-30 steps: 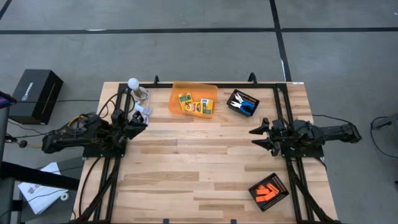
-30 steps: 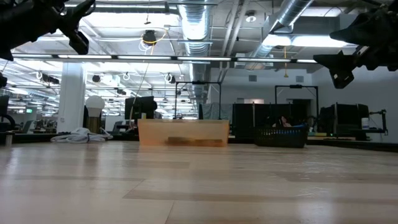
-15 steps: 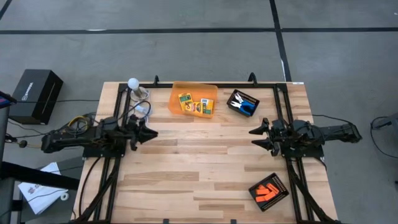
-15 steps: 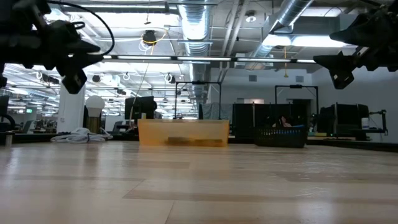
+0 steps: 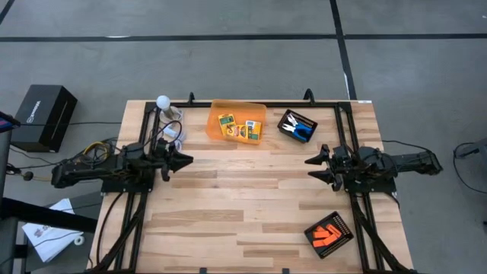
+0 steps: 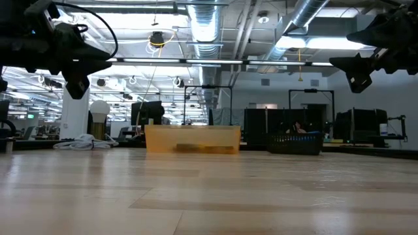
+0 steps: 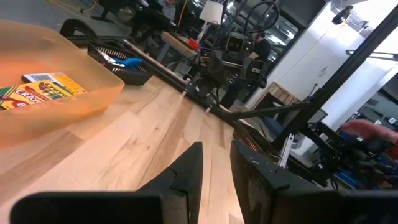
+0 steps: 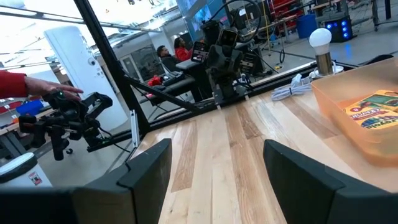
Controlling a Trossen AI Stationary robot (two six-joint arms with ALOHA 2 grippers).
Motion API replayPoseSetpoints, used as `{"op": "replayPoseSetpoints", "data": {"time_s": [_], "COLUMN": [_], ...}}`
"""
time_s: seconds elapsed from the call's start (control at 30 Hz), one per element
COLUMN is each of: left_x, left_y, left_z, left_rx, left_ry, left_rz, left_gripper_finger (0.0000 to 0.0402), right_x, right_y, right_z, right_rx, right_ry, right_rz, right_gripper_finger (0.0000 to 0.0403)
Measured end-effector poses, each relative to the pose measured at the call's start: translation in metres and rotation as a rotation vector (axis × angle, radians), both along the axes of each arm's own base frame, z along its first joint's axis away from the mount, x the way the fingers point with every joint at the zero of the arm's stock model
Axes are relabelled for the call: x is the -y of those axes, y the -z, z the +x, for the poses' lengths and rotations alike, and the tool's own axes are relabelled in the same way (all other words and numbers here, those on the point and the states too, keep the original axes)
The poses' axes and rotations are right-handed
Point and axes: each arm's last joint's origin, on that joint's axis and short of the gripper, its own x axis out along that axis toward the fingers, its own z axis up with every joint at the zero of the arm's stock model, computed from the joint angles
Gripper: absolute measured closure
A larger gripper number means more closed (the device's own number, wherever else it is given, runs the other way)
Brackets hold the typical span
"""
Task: Pick & Place School Supplies
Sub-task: Return to Home Position
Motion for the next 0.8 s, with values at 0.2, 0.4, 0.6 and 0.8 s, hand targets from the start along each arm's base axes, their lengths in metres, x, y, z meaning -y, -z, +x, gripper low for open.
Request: {"op": "replayPoseSetpoints", "data": {"time_s": [0.2, 0.4, 0.6, 0.8], "left_x": [0.0, 0.0, 0.0, 0.0], "left_y": [-0.0002, -0.0008, -0.0014, -0.0021], "left_z": [0.0002, 0.0003, 0.0003, 0.0003], "left_rx": [0.007, 0.014, 0.02, 0.027], "left_ry": [0.001, 0.002, 0.002, 0.002], "left_rz": [0.001, 0.002, 0.002, 0.003], "left_gripper_finger": [0.0324, 0.0324, 0.0324, 0.0324], "right_x": [0.0, 0.0, 0.0, 0.0], "right_y": [0.0001, 0.0001, 0.0002, 0.0001], "right_z": [0.0001, 0.0001, 0.0001, 0.0001], "right_rx": [-0.001, -0.001, -0.001, -0.001], "right_ry": [0.0, 0.0, 0.0, 0.0], "right_rz": [0.0, 0.0, 0.0, 0.0], "right_gripper_finger": [0.0159, 0.0159, 0.0159, 0.0159]}}
